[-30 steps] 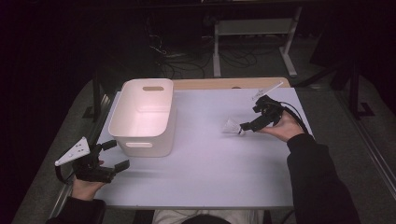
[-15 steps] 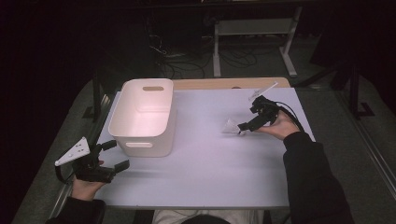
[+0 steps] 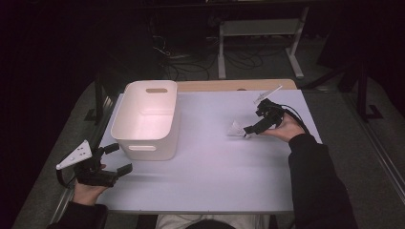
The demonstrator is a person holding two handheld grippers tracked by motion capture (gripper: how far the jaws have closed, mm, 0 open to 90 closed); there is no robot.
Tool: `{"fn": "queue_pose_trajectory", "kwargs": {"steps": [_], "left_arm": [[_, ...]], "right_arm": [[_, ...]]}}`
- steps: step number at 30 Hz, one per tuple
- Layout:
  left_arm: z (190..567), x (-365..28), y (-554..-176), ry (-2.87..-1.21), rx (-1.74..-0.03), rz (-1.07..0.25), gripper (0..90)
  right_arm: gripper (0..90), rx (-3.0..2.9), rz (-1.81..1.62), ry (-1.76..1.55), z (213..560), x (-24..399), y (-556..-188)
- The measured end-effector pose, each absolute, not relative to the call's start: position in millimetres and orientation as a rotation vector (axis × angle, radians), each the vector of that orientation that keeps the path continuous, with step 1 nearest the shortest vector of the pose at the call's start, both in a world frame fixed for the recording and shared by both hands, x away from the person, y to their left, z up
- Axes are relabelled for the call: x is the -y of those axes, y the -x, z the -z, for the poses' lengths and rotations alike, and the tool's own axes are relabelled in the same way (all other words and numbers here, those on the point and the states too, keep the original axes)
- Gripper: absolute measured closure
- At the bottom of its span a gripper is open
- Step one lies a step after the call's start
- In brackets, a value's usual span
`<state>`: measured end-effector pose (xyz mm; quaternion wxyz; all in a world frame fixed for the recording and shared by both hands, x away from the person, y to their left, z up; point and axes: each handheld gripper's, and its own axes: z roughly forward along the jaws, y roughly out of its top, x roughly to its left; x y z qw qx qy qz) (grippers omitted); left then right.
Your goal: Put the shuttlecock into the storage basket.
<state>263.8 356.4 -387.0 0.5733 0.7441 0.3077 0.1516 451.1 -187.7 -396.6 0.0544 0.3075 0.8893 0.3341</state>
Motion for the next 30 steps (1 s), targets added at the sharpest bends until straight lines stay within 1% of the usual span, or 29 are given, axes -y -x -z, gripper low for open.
{"fn": "queue_pose_trajectory", "kwargs": {"steps": [23,25,28,30], "left_arm": [[387,-357,-263,-1.749,-0.719,-0.356,0.0],[387,-356,-263,-1.751,-0.719,-0.354,0.0],[387,-356,-263,-1.752,-0.719,-0.354,0.0],[387,-356,-263,-1.751,-0.719,-0.355,0.0]], "right_arm": [[0.0,-2.798,-0.92,-0.887,421,179,-458],[2.7,-2.804,-0.924,-0.87,421,179,-459],[4.2,-2.809,-0.925,-0.859,422,178,-459],[7.6,-2.826,-0.927,-0.856,422,177,-458]]}}
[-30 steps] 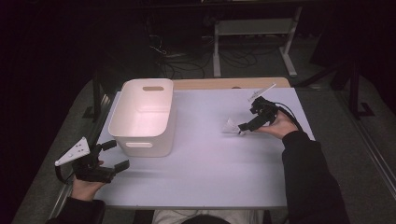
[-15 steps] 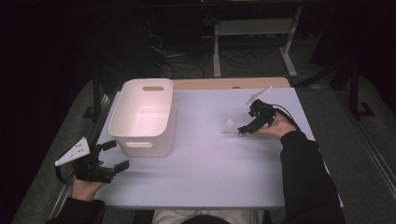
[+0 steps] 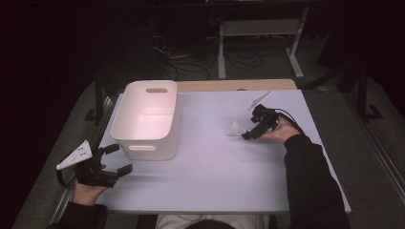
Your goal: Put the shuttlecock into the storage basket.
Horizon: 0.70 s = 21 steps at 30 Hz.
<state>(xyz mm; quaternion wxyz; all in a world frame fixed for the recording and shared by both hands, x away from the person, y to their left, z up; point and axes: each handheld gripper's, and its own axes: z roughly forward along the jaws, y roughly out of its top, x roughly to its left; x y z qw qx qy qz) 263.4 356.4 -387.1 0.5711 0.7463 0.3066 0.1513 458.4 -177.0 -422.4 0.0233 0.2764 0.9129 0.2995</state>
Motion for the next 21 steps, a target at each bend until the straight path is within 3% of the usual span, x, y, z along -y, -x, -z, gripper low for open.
{"fn": "queue_pose_trajectory", "kwargs": {"steps": [8,21], "left_arm": [[387.3,-355.8,-263.5,-1.754,-0.721,-0.352,0.0],[387.0,-356.5,-262.7,-1.752,-0.72,-0.355,0.0]], "right_arm": [[14.6,-2.875,-0.898,-0.834,425.6,175.8,-458.1],[40.4,-2.946,-0.87,-0.797,426.7,172.6,-457.3]]}}
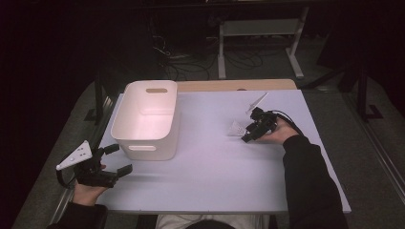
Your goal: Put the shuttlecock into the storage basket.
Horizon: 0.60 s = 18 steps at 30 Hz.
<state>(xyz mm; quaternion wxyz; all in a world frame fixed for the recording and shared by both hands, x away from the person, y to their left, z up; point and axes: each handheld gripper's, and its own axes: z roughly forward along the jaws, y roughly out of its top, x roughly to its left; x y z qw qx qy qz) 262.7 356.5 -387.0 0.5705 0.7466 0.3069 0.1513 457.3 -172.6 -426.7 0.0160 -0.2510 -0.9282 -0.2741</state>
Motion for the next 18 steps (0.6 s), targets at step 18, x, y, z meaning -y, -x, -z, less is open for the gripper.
{"fn": "queue_pose_trajectory", "kwargs": {"steps": [18], "left_arm": [[387.0,-356.5,-262.4,-1.752,-0.722,-0.354,0.0]], "right_arm": [[60.5,2.915,0.831,0.791,428.8,171.0,-458.4]]}}
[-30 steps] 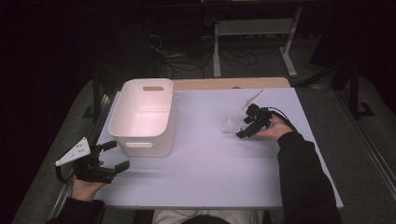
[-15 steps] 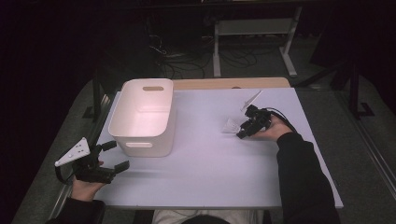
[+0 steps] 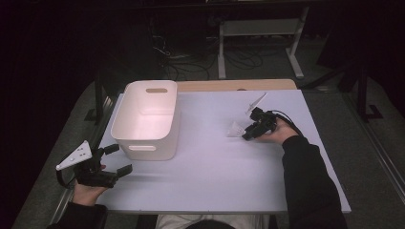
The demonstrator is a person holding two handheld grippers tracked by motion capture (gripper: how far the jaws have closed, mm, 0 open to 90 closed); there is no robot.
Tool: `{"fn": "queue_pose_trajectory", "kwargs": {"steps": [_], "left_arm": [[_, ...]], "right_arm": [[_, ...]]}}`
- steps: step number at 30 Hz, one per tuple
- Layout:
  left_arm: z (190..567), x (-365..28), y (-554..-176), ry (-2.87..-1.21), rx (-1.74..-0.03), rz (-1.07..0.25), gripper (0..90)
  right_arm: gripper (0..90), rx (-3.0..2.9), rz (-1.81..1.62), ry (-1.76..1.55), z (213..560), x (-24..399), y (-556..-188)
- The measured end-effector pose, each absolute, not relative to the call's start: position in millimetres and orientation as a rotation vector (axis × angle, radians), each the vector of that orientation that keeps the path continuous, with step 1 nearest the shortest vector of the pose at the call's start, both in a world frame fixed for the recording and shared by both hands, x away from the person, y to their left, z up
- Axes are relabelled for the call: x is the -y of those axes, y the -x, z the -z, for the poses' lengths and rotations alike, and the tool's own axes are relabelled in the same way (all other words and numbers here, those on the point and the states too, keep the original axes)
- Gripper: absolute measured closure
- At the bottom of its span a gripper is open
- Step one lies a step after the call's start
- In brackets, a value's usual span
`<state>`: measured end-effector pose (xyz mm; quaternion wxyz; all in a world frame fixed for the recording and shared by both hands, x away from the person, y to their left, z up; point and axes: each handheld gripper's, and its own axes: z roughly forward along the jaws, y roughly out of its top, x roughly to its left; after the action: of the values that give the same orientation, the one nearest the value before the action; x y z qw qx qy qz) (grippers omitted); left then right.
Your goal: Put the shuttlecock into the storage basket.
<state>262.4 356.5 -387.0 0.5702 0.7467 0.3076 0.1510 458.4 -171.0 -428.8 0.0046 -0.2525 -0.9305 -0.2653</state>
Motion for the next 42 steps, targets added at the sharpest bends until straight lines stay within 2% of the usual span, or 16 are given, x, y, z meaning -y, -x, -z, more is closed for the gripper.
{"fn": "queue_pose_trajectory", "kwargs": {"steps": [8,42], "left_arm": [[387,-357,-262,-1.752,-0.721,-0.355,0.0],[387,-357,-261,-1.74,-0.721,-0.354,0.0]], "right_arm": [[64.0,2.928,0.816,0.793,429,170,-459],[64.2,2.912,0.94,0.824,390,181,-442]]}}
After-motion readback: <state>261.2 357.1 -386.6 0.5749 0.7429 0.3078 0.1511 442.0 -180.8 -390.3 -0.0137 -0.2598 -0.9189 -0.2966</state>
